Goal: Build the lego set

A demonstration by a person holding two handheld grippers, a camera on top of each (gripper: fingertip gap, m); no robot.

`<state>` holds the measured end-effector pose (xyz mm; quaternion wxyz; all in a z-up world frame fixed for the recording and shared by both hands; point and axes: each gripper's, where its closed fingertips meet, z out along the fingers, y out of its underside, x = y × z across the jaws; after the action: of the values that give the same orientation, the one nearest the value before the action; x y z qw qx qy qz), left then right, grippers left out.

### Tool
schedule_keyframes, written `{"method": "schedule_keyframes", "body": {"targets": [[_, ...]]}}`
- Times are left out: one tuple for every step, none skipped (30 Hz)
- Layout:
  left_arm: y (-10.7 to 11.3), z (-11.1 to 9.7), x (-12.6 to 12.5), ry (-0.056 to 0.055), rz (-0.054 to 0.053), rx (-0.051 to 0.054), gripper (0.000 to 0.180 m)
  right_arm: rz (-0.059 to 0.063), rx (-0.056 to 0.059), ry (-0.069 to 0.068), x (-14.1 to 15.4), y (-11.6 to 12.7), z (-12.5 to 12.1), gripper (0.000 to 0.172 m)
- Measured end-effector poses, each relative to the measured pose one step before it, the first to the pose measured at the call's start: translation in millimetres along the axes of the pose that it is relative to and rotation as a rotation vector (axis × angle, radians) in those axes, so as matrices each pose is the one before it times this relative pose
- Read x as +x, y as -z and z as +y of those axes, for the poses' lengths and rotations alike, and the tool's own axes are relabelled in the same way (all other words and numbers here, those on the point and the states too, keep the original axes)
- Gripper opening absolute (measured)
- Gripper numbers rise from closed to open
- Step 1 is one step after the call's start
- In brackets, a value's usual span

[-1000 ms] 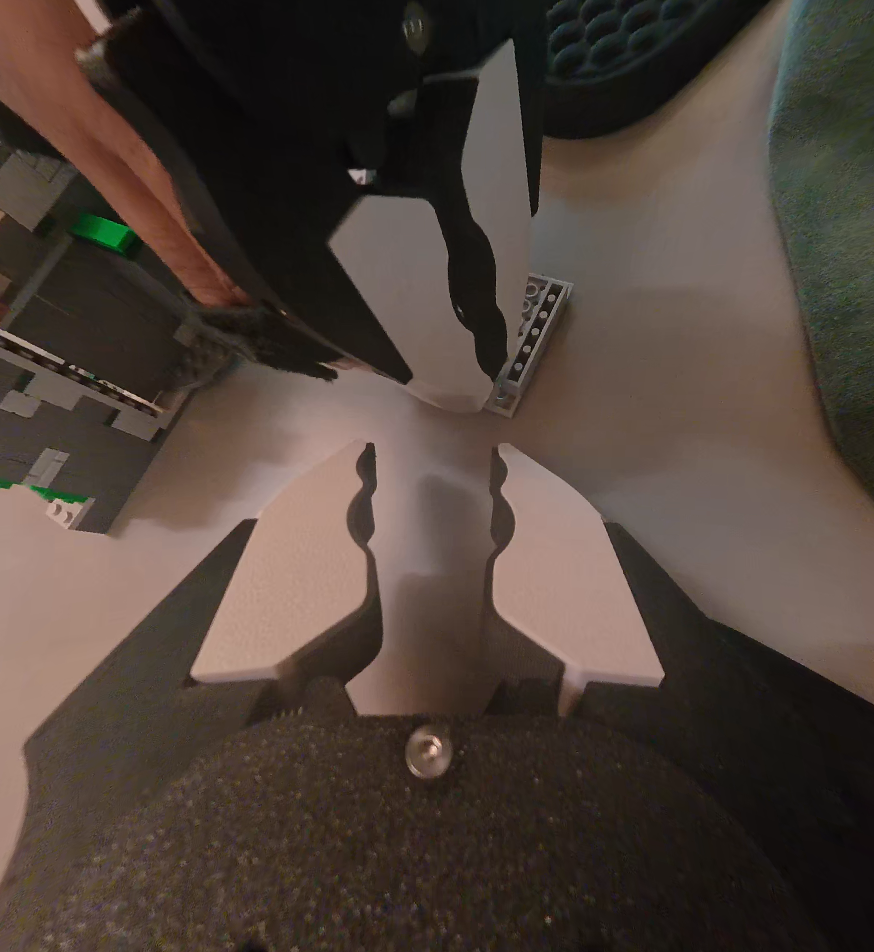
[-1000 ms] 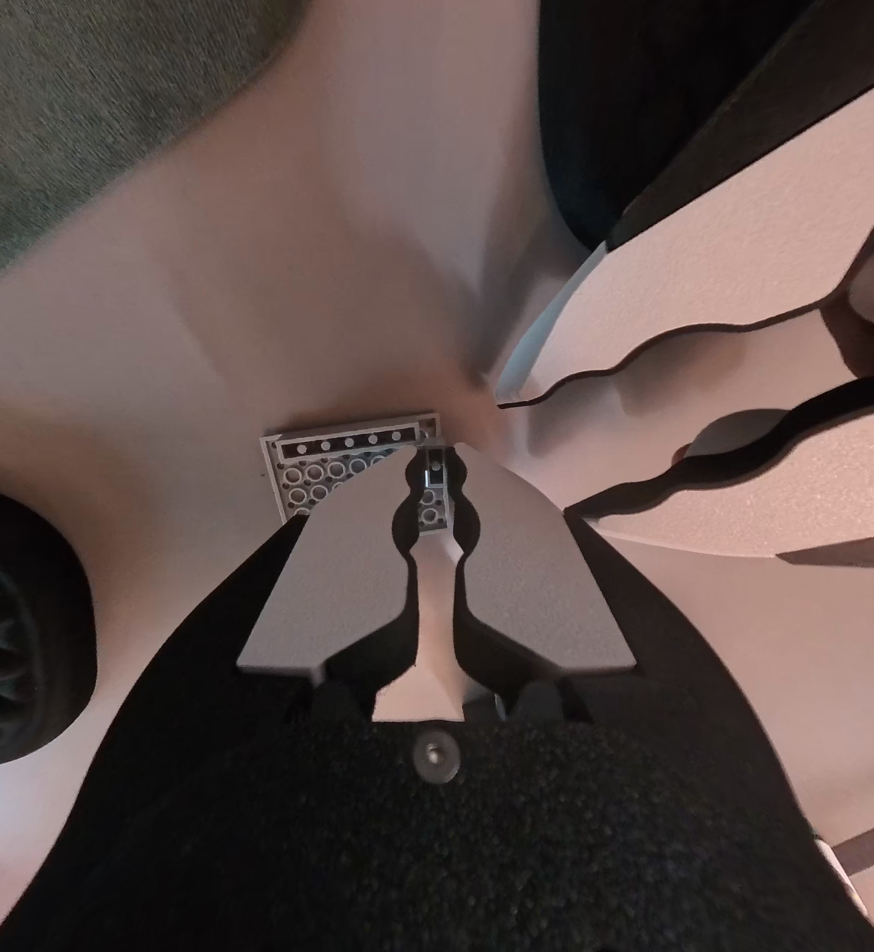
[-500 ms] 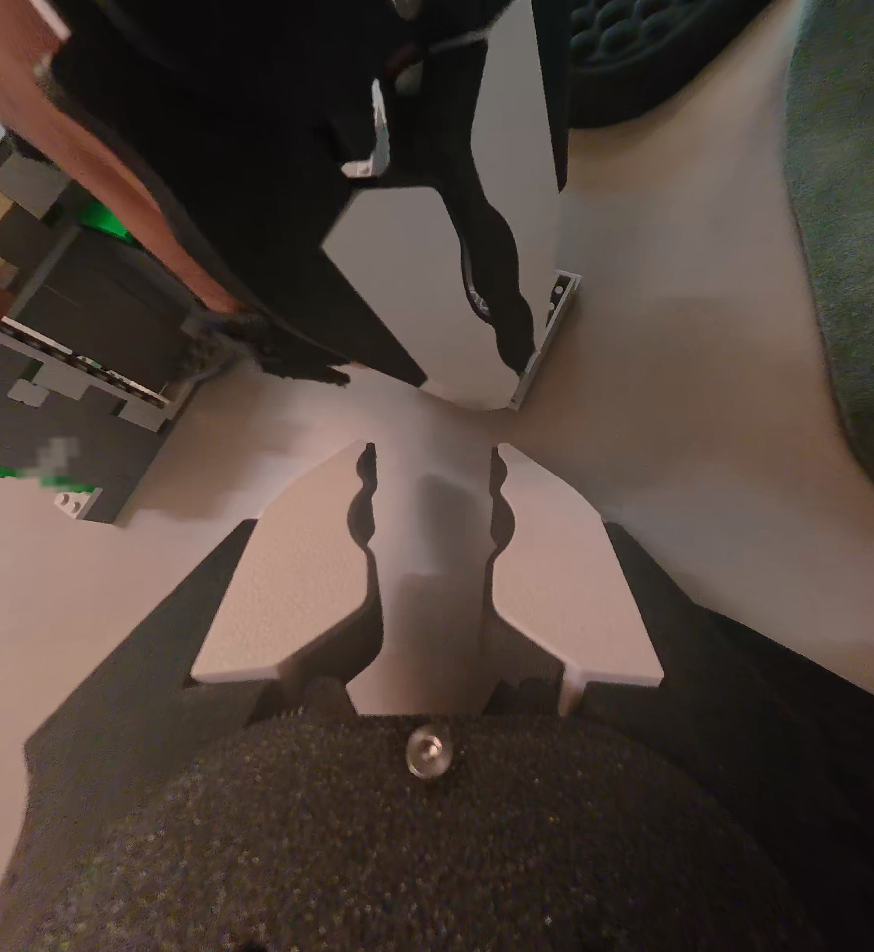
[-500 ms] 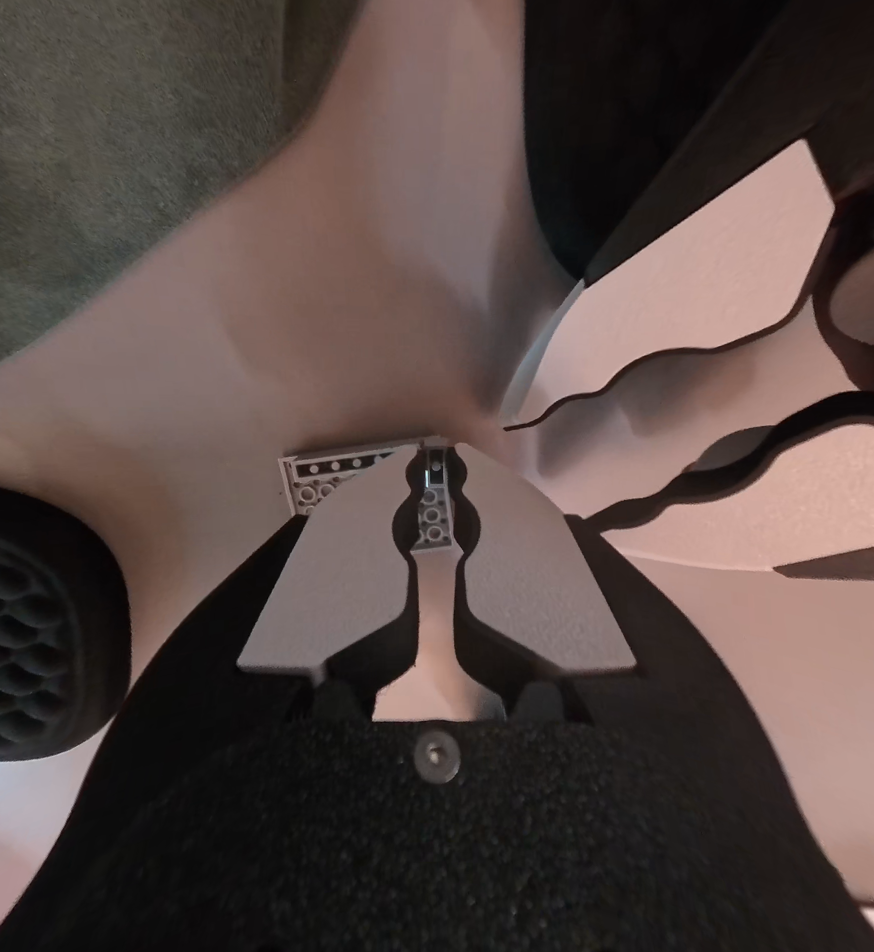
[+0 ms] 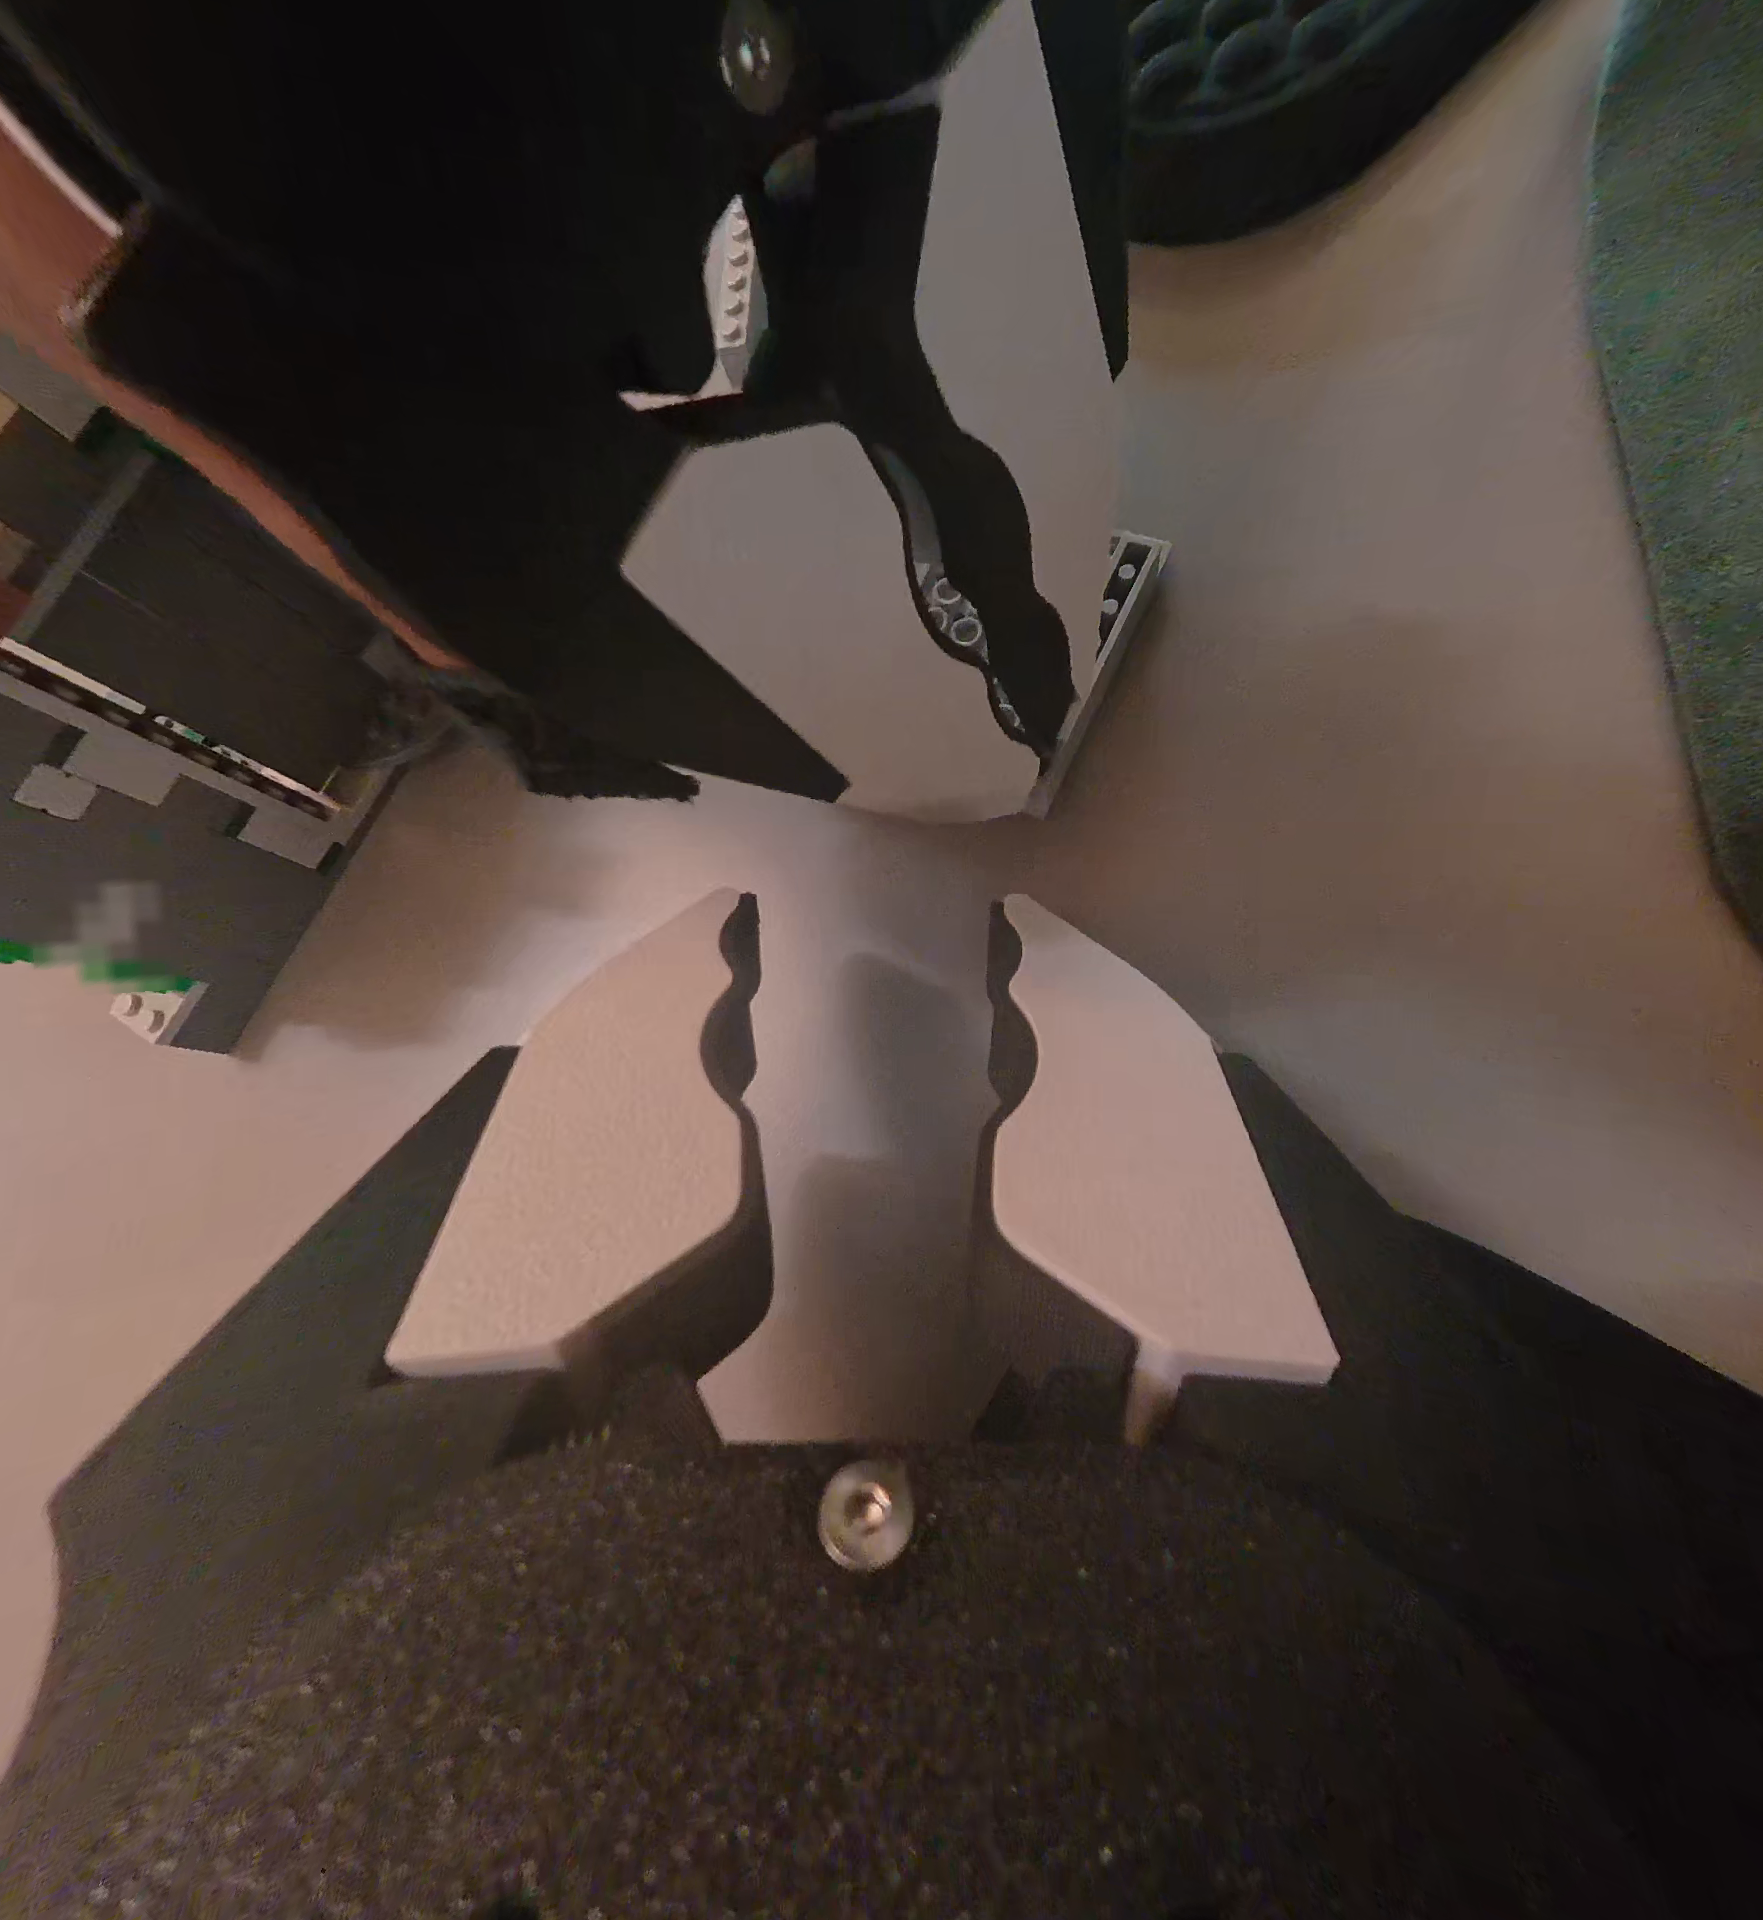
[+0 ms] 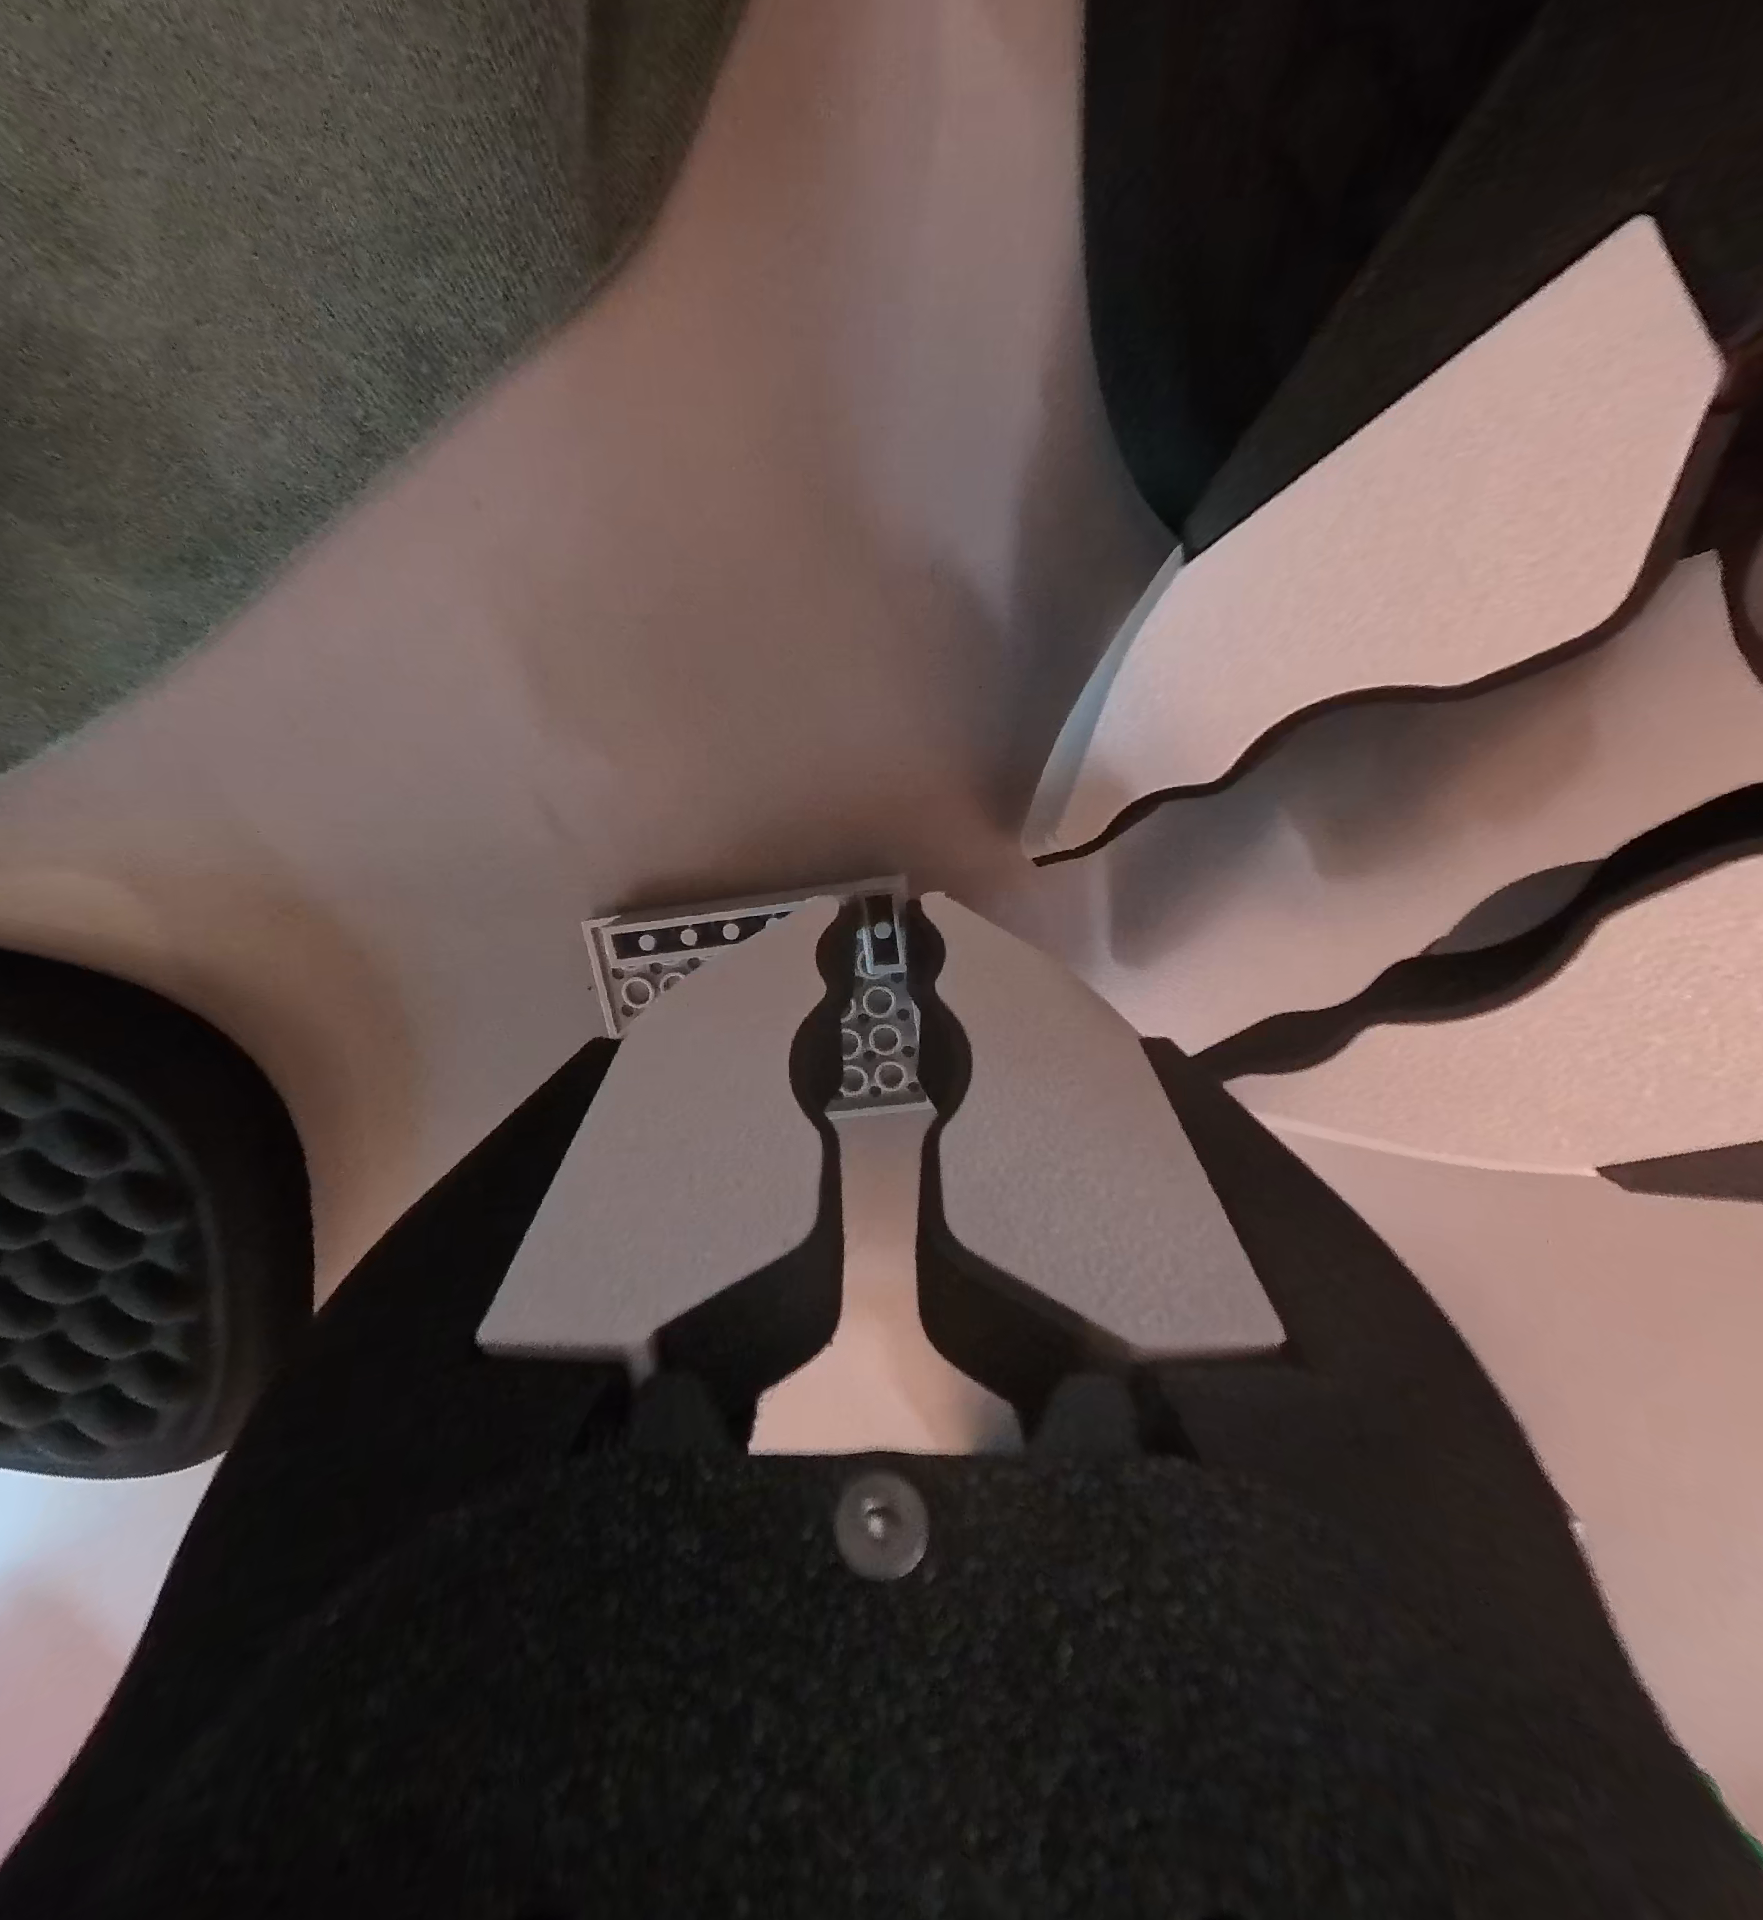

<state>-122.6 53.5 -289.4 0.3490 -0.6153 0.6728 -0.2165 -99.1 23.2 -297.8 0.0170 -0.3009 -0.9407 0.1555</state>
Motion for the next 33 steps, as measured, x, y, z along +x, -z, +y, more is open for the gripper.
{"method": "schedule_keyframes", "body": {"targets": [[0.03,0.02,0.02,-0.0003,-0.0004,-0.0003,0.042,-0.0013,-0.0005,-0.0003,0.1,0.07,0.11,0.009],[-0.07,0.12,-0.05,-0.0001,-0.0005,-0.0009,0.042,-0.0012,-0.0003,-0.0016,0.06,0.18,0.13,0.009],[-0.03,0.14,0.0,0.0,-0.0001,-0.0006,0.042,-0.0014,-0.0014,-0.0024,0.17,0.2,0.4,0.009],[-0.09,0.1,0.02,-0.0003,0.0001,-0.0007,0.042,-0.0003,-0.0004,-0.0026,0.36,0.26,0.32,0.009],[-0.09,0.06,0.09,-0.0003,0.0,-0.0006,0.042,-0.0023,0.002,-0.0022,-0.04,0.36,-0.11,0.009],[0.01,-0.02,0.15,-0.0003,0.0006,0.0,0.042,-0.0012,0.0032,-0.0024,-0.02,0.22,-0.42,0.009],[0.0,-0.17,0.15,-0.0006,0.0009,0.0001,0.042,0.0007,0.0033,-0.0023,0.17,0.18,-0.51,0.009],[0.01,-0.06,0.1,-0.0006,-0.0004,0.0002,0.042,0.0009,0.0022,-0.0018,0.11,0.14,-0.36,0.009],[-0.01,0.02,-0.07,0.0002,0.0001,0.0,0.042,0.0007,-0.0005,-0.0013,-0.03,0.17,0.17,0.009],[0.02,0.03,0.1,0.0004,0.0005,-0.0002,0.042,0.0033,-0.0014,-0.0012,0.24,0.15,0.37,0.009],[-0.08,0.09,-0.06,0.0002,0.0,0.0,0.042,0.0022,0.0011,-0.0022,0.0,0.56,0.23,0.01],[0.01,0.02,-0.02,0.0001,-0.0002,-0.0002,0.042,0.0037,0.0046,-0.0056,0.18,0.95,-0.24,0.01],[0.02,0.03,-0.01,0.0002,-0.0001,-0.0003,0.041,0.0043,0.0102,-0.0078,0.29,1.54,-0.95,0.009],[0.0,-0.01,0.07,0.0002,0.0004,0.0,0.041,0.004,0.0143,-0.0096,0.11,2.03,-1.4,0.009],[-0.02,-0.01,0.14,-0.0003,0.0005,-0.0006,0.041,0.0065,0.0135,-0.0105,0.67,2.21,-1.35,0.008],[-0.07,0.05,0.11,-0.0012,-0.0002,-0.0006,0.041,0.0063,0.0101,-0.0087,0.63,1.75,-0.79,0.007],[-0.15,0.01,0.13,-0.0006,0.0004,-0.0007,0.041,0.01,0.0051,-0.0058,1.21,1.12,-0.2,0.006],[-0.22,0.12,0.13,-0.0002,0.0008,-0.0009,0.041,0.0129,0.0034,-0.0047,1.67,0.52,0.07,0.004],[-0.17,0.15,0.11,0.0,0.0006,-0.0005,0.041,0.0017,0.0,-0.0034,0.11,-0.22,0.25,0.001],[-0.14,0.23,-0.03,0.0002,0.0001,-0.0011,0.041,-0.003,-0.0034,-0.0019,-0.74,-0.9,0.56,0.0],[-0.07,0.13,0.0,0.0,-0.0002,-0.001,0.041,-0.003,-0.0051,-0.0001,-0.78,-1.25,0.7,0.0],[-0.03,-0.06,0.02,0.0,0.0002,0.0005,0.041,-0.001,-0.0037,0.0004,-0.48,-1.25,0.49,0.0],[0.12,-0.07,0.12,0.0,0.0004,0.0004,0.041,0.0,-0.0035,0.0,-0.19,-1.04,0.46,0.0],[-0.02,-0.04,-0.05,-0.0003,-0.0002,0.0003,0.041,0.0003,-0.0058,0.0008,-0.18,-0.71,0.92,0.0],[-0.05,-0.03,0.03,0.0002,0.0001,-0.0003,0.041,0.0,-0.0063,0.0021,-0.23,-0.43,1.09,0.0],[0.06,0.07,0.08,-0.0004,0.0001,-0.0007,0.041,0.0004,-0.0055,0.0014,-0.16,-0.41,0.89,0.0],[-0.05,-0.07,0.04,-0.0009,0.0,-0.0001,0.041,0.0007,-0.007,0.0015,-0.08,-0.53,1.02,0.0],[0.01,-0.02,0.12,-0.0001,0.0003,0.0001,0.041,0.0018,-0.0024,0.0025,-0.05,-0.36,0.37,0.0],[-0.11,0.05,0.06,0.0001,0.0003,-0.0004,0.041,0.0002,0.0001,0.0003,-0.07,-0.02,-0.33,0.0],[0.02,0.07,-0.07,0.0003,0.0001,-0.0004,0.041,0.0004,-0.0033,0.0012,-0.04,0.11,0.08,0.0],[-0.17,0.18,-0.04,0.0001,0.0001,-0.0007,0.041,0.0009,-0.0037,0.0028,0.08,0.02,0.09,0.0],[-0.08,0.08,0.09,-0.0004,0.0,-0.0007,0.041,0.0012,-0.0057,0.0033,0.06,0.02,-0.07,0.0],[-0.16,0.16,0.09,-0.0003,0.0005,-0.0007,0.041,0.0035,-0.0074,0.0073,0.09,0.11,0.1,0.0]]}}
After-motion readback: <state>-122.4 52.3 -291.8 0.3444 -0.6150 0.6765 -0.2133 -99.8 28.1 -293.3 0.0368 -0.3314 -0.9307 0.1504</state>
